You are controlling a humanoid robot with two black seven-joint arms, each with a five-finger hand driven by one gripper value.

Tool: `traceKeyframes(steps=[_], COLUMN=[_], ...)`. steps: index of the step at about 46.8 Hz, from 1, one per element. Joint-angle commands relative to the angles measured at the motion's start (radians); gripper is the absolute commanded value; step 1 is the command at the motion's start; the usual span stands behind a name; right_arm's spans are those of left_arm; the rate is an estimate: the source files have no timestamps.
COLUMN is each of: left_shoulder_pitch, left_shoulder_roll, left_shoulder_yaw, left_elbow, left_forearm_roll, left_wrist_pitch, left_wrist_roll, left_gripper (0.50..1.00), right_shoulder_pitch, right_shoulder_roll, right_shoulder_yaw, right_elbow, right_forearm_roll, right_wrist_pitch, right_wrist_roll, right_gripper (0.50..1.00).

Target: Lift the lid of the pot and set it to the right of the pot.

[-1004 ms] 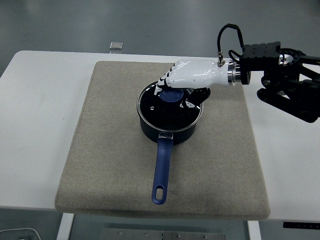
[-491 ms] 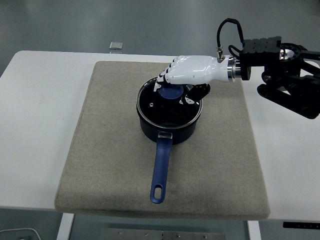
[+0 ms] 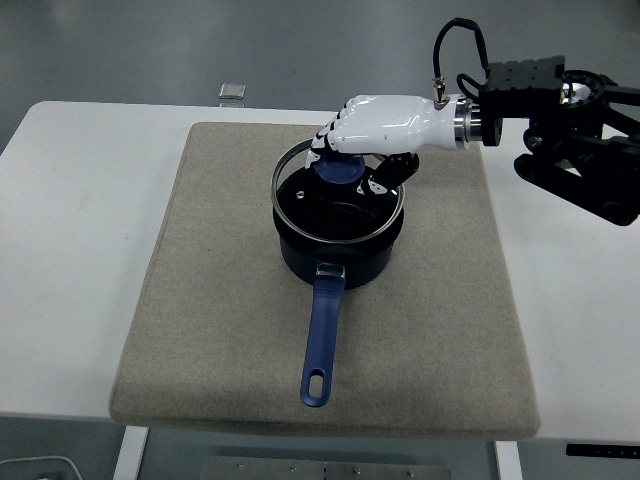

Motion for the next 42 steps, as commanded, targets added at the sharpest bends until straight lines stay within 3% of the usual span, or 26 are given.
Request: traceKeyframes(steps=[1,18,42], left_shoulder_pitch=[0.000,0.000,0.000], left_shoulder_roll=[0.000,0.000,0.000], left_shoulder_yaw=[0.000,0.000,0.000], left_elbow=[0.000,0.000,0.000], left_forearm_roll=[0.000,0.000,0.000], left_wrist_pitch=[0.000,0.000,0.000], left_wrist_roll=[0.000,0.000,0.000], left_gripper=[1.000,1.000,1.000], right_shoulder_pitch=[0.016,0.029,0.016], right_shoulder_roll=[-0.001,-0.001,-0.001], right_shoulder_yaw=[-0.001,-0.003,-0.021], right_elbow=[-0.019,-0.100,-0.324], right_forearm_roll=[0.006,0.006,0.006], right_wrist_pitch=[0.000,0.000,0.001], right_wrist_roll=[0.000,0.000,0.000], right_gripper=[0.500,0.500,0.500])
